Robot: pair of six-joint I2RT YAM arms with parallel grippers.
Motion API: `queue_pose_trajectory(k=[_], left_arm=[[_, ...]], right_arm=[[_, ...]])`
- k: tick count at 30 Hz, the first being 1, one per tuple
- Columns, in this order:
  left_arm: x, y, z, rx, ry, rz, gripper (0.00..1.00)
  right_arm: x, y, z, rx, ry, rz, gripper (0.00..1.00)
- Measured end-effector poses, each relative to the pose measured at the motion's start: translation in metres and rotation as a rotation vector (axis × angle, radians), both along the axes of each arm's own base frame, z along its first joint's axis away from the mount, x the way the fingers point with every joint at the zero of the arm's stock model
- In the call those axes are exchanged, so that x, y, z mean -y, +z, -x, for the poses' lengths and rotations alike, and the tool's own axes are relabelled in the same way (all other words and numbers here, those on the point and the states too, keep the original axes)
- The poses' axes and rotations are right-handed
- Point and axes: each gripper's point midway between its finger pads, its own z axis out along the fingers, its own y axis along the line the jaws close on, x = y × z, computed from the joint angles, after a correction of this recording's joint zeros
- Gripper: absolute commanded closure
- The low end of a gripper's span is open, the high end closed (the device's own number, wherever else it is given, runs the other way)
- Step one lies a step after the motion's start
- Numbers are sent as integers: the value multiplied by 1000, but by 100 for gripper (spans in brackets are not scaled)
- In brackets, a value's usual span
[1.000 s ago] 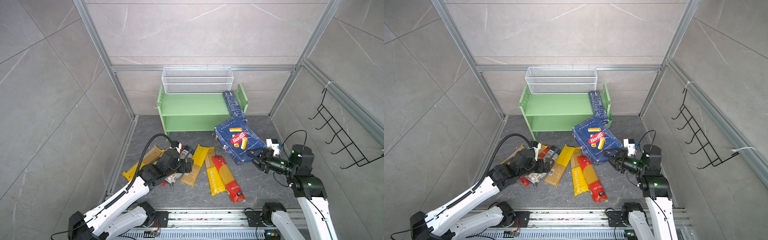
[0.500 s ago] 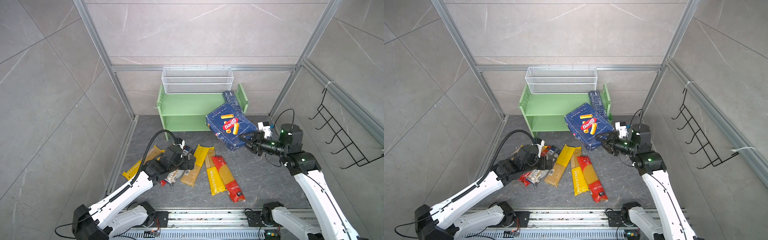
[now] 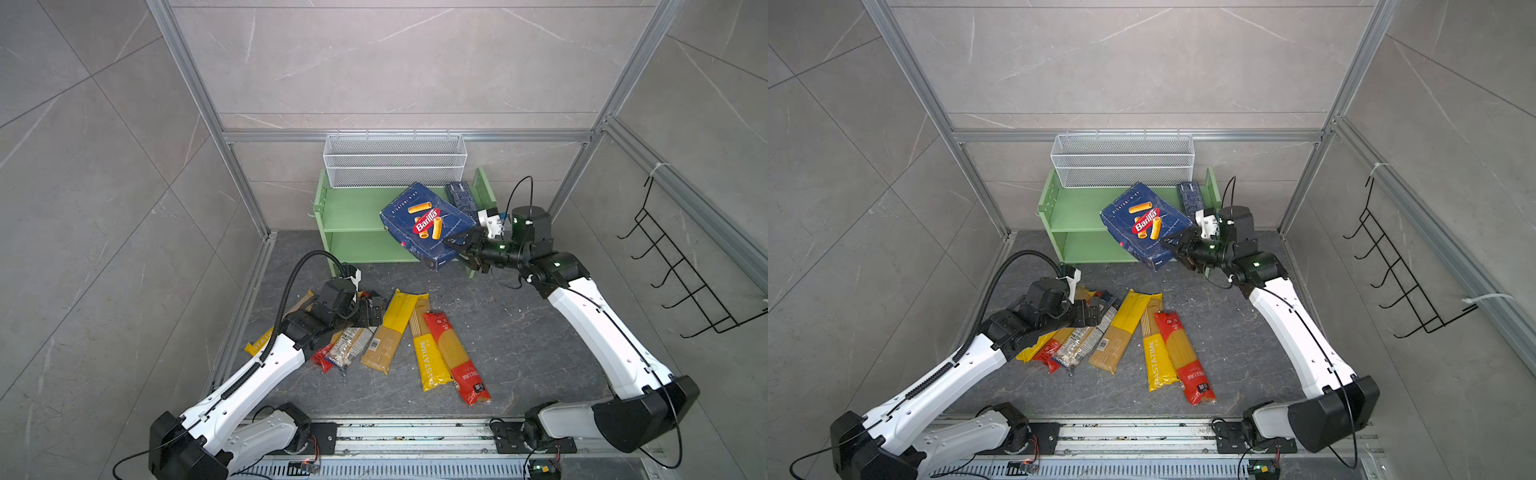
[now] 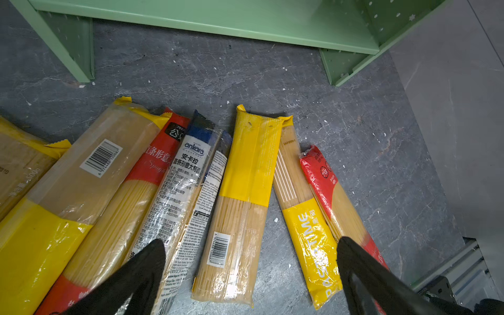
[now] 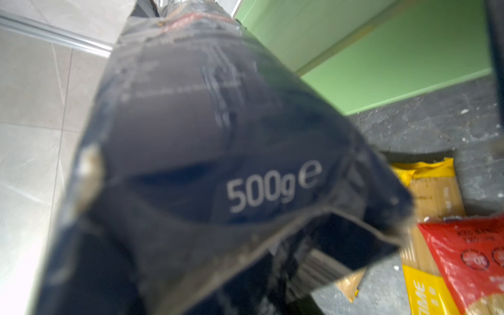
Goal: Place and organize the pasta boxes and bags onto the shelf
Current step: 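Carry the Rigatoni box with the right gripper onto the shelf beside the long box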
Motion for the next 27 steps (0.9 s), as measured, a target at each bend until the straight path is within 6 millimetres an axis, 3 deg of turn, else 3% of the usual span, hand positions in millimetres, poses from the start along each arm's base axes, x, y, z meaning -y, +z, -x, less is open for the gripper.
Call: queue_pose_trajectory(k=[7,11,27], left_arm=[[-4,-4,-8,-18,7,16,0],[-4,-1,-11,-13,10,30,0],[-2,0,-14,-9,6,49,0]], right_arm=[[-28,11,-53,55,-19,5,97],[-40,11,-71,91,-34,4,97],[-26,-28,-103,80,-274,70,96]])
